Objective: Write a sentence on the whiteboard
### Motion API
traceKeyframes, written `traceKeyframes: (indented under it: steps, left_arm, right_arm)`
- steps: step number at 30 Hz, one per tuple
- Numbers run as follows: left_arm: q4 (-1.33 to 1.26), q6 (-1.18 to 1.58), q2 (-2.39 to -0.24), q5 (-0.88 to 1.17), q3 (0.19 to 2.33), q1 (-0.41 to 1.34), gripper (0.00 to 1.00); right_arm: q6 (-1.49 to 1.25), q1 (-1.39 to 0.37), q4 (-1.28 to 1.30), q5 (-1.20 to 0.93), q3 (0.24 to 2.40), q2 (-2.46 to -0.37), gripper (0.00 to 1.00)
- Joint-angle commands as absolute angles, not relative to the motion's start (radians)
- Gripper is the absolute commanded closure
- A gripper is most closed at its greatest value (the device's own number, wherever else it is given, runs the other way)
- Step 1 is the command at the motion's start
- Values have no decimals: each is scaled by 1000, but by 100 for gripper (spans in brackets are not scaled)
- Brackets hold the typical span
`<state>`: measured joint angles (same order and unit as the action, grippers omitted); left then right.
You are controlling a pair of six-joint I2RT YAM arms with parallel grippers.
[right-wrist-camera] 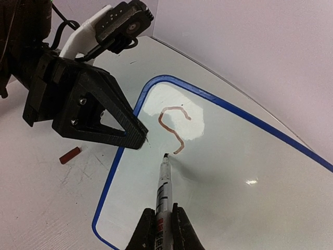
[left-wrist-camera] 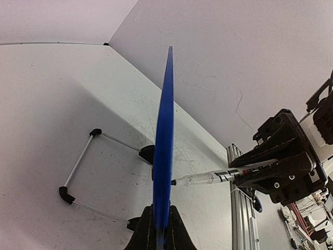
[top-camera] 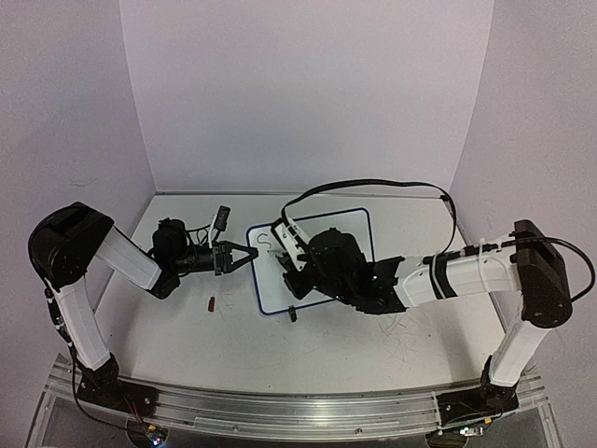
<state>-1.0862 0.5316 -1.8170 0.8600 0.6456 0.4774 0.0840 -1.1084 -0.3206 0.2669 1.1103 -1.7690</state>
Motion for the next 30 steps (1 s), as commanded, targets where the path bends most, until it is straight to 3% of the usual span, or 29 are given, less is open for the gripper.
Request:
traceKeyframes:
  steps: [1, 23, 30]
  left_arm:
    - [-1067, 517, -1785, 865, 645, 488, 100]
    - [-1064, 511, -1778, 861, 635, 488, 100]
    - [-1060, 510, -1773, 856, 630, 488, 100]
  right_arm:
    - [72, -1115, -331, 257, 1149, -1797, 100]
    - [71, -1115, -333, 279, 1205, -1842, 100]
    - [64, -1113, -346, 261, 1120, -1651, 100]
